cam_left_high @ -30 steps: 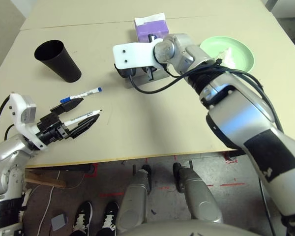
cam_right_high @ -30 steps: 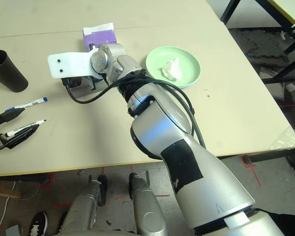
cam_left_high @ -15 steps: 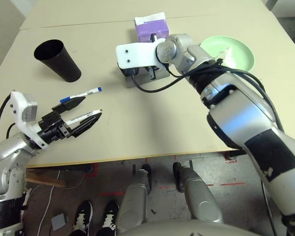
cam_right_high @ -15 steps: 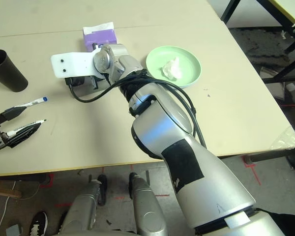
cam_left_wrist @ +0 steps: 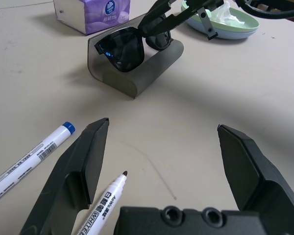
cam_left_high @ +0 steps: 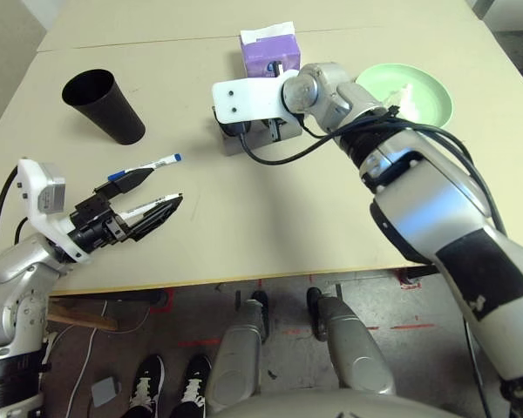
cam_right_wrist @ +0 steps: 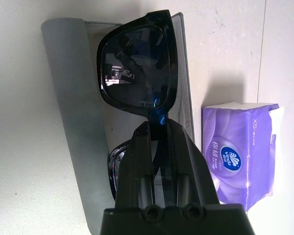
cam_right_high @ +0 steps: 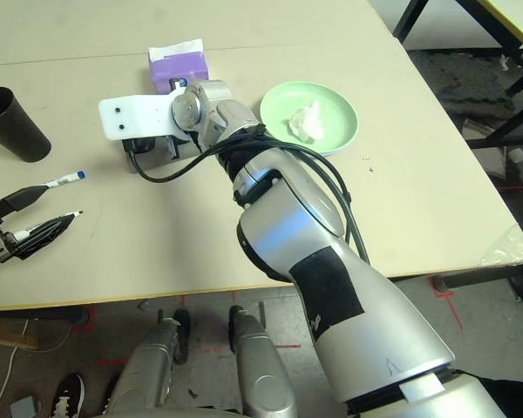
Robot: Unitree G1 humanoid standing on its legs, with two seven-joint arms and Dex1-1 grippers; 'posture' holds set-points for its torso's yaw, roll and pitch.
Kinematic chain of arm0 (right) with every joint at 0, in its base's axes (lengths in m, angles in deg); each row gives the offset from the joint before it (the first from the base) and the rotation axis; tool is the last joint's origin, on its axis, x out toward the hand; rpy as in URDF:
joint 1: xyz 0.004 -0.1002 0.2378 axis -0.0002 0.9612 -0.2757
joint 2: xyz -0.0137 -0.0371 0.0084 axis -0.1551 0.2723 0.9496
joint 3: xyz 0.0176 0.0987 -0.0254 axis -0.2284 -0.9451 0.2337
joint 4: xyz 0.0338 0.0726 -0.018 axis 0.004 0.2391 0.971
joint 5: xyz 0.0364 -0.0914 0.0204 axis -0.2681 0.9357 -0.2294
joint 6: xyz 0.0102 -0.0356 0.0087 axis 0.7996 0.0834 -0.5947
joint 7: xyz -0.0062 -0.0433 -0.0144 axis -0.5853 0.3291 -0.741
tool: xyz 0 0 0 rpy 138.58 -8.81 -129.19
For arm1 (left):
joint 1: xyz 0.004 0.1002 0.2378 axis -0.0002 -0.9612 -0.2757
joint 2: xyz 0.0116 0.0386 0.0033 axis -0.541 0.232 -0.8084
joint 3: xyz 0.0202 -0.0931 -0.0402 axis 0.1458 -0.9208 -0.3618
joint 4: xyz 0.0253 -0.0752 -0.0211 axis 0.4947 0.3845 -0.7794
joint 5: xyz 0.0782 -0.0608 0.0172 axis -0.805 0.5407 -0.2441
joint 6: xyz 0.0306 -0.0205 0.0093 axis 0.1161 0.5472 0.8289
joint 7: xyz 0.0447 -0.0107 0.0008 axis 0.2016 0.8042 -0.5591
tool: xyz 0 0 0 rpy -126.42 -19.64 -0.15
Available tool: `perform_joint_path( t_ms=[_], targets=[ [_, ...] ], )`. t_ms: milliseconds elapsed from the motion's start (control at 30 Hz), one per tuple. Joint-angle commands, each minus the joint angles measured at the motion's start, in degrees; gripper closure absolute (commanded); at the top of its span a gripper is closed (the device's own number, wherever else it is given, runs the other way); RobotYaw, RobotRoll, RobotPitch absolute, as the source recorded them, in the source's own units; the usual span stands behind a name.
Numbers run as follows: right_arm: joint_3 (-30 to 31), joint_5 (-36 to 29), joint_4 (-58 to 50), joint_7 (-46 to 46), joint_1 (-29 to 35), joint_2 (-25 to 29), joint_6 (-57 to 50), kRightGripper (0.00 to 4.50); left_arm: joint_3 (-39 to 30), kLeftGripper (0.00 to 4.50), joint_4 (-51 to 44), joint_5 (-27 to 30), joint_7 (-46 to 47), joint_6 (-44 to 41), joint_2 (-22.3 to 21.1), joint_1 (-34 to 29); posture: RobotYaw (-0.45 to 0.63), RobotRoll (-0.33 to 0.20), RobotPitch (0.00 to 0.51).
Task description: Organize and tidy the items on the table.
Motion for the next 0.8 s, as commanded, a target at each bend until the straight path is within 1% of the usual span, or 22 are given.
perform_joint_path(
  t_ms=[33, 300, 800],
  targets=[
    [-0.21, 0.38, 0.34, 0.24, 2.12, -1.24, 1.52, 4.36, -1.34, 0.0, -1.6, 0.68, 0.3, -0.72, 0.27, -1.54, -0.07, 0.0, 0.327],
    [0.15, 1.22, 0.19, -0.83, 3.06, -0.68, 4.98, 4.36, -1.6, 0.0, -2.5, 1.47, 0.79, -1.2, 0.58, -1.88, -0.08, 0.0, 0.327],
    [0.99, 3.66, 0.85, -3.76, 3.64, -0.23, 5.77, 4.36, -1.7, 0.0, -3.09, 2.13, 0.9, -1.16, 1.18, -1.77, -0.07, 0.0, 0.318]
  ],
)
